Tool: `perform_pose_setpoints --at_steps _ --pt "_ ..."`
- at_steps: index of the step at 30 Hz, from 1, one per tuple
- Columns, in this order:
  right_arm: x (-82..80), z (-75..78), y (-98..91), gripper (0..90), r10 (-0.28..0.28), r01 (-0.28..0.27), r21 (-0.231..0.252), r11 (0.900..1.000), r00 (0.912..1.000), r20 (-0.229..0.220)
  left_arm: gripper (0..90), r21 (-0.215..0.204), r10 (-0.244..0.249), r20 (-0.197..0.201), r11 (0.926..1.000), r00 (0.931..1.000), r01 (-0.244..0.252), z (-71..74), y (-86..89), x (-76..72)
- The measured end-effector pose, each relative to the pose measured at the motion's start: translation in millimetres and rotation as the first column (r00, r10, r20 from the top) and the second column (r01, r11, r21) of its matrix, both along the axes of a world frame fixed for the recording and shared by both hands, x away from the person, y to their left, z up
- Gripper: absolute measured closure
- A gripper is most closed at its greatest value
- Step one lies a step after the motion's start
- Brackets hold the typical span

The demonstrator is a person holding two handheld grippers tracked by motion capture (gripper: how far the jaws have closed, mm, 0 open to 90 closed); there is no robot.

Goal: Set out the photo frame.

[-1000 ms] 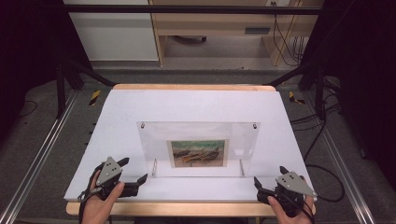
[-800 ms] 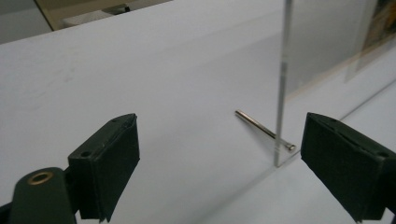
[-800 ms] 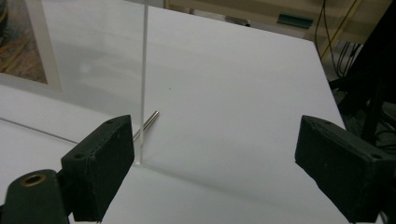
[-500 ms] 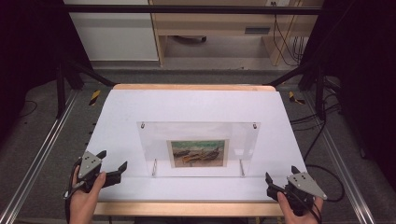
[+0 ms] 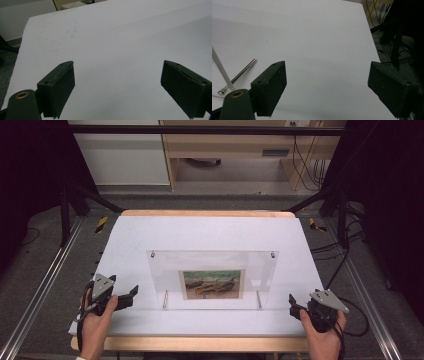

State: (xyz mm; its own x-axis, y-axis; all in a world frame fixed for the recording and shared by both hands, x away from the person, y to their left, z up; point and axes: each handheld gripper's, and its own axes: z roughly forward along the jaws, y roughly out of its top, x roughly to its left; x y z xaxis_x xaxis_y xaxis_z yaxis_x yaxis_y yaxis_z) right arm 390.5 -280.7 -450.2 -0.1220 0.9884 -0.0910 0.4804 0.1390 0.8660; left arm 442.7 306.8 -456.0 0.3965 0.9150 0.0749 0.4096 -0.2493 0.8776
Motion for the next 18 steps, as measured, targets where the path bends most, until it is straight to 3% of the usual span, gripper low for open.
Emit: perform_pose_setpoints --at_steps 2,8,12,18 --pt "9.1 -1.9 -2.0 17.1 0.009 -0.009 0.007 0.9999 0.9999 -0.006 11.5 -0.009 0.013 -0.010 0.9999 0.9999 -0.013 -2.8 0.7 8.1" --pt "37.4 -8.7 0.7 17.8 0.027 -0.028 -0.030 0.9992 0.9995 -0.017 11.4 -0.020 0.053 -0.013 0.9984 0.9985 -0.053 -9.1 2.9 27.9" --pt "53.8 -10.9 5.0 20.8 0.022 -0.022 -0.056 0.9982 0.9997 -0.009 10.1 -0.030 0.108 0.040 0.9938 0.9933 -0.107 -9.5 8.7 31.3" --pt "60.7 -9.4 6.4 19.6 0.029 -0.028 -0.052 0.9983 0.9995 0.012 6.2 -0.023 0.094 0.046 0.9954 0.9945 -0.093 -9.0 13.8 27.6"
